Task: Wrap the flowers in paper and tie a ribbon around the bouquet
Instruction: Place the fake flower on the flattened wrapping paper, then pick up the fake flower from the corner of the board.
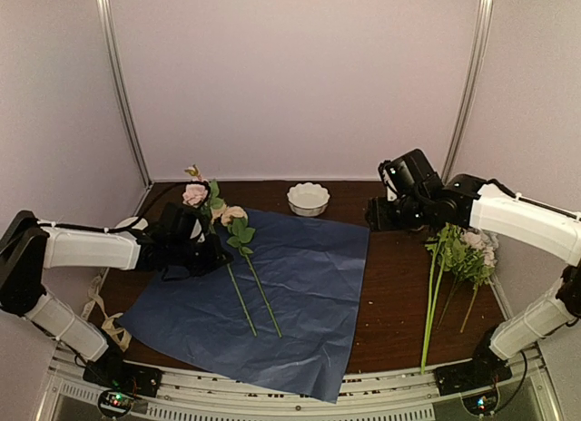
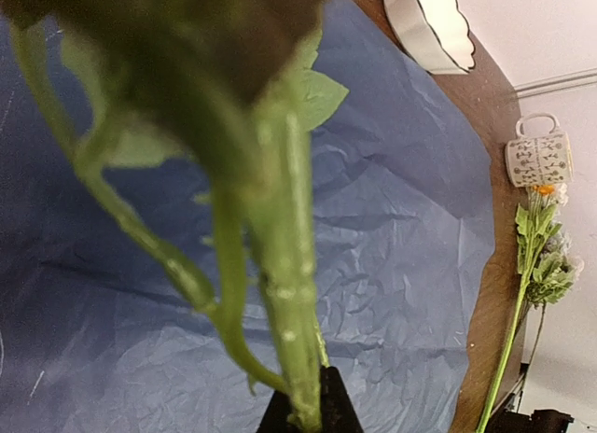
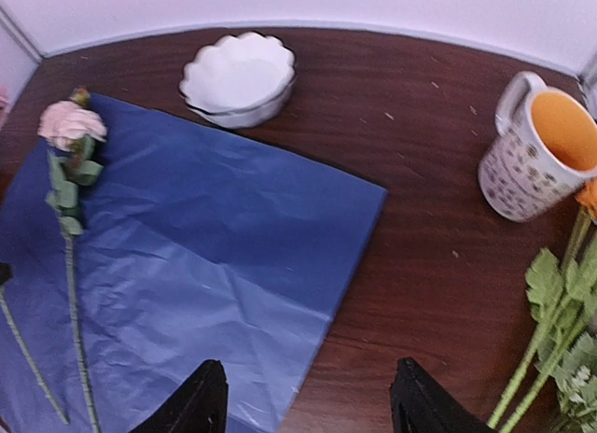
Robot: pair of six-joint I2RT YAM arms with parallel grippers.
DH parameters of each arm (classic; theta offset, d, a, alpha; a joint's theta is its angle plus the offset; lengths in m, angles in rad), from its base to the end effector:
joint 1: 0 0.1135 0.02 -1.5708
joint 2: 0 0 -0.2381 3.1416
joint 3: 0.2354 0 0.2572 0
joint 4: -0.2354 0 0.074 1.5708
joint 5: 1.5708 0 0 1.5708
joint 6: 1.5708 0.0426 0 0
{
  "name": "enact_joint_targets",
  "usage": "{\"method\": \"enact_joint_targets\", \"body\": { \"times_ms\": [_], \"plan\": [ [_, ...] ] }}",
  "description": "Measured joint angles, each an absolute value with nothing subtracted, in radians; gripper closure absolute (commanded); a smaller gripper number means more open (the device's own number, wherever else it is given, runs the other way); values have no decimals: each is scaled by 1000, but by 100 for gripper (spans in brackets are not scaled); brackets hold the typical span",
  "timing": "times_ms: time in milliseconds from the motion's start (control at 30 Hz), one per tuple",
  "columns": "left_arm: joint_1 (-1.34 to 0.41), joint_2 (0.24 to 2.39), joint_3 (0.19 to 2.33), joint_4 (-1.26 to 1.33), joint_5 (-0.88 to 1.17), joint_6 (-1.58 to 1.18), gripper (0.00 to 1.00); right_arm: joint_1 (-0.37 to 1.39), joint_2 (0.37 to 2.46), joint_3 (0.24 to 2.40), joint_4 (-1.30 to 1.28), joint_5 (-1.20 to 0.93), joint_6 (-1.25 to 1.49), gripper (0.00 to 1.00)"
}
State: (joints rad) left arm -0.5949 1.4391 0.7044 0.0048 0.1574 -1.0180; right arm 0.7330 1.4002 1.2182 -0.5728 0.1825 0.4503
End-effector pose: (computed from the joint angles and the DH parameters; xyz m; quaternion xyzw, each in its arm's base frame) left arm 0.2456 -0.1742 0.1490 -0.1597 0.8965 -0.3434 0.2298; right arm 0.2436 0.2089 0.2825 -0.0930 0.9101 0.1509 0.3746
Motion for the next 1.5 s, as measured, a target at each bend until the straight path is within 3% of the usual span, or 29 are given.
{"method": "enact_joint_targets", "body": {
  "times_ms": [167,333,467,600,1033,1267,1500],
  "plan": [
    [-593,1521,741,10,170,-1032,91,624,1356,1071,-633,228,483,40],
    [-589,1573,752,18,179,-1040,51,522,1342,970,-678,253,516,46],
    [-588,1576,757,6,174,-1048,40,466,1328,896,-676,268,533,57],
    [-588,1576,758,-6,170,-1044,21,429,1336,856,-659,265,542,57],
    [-606,1402,768,-140,73,-978,17,315,1547,856,-607,219,598,58],
    [-622,1340,776,-187,27,-935,17,307,1557,842,-600,188,605,67],
    [-622,1339,776,-202,17,-921,16,261,1594,849,-604,103,547,67]
  ]
}}
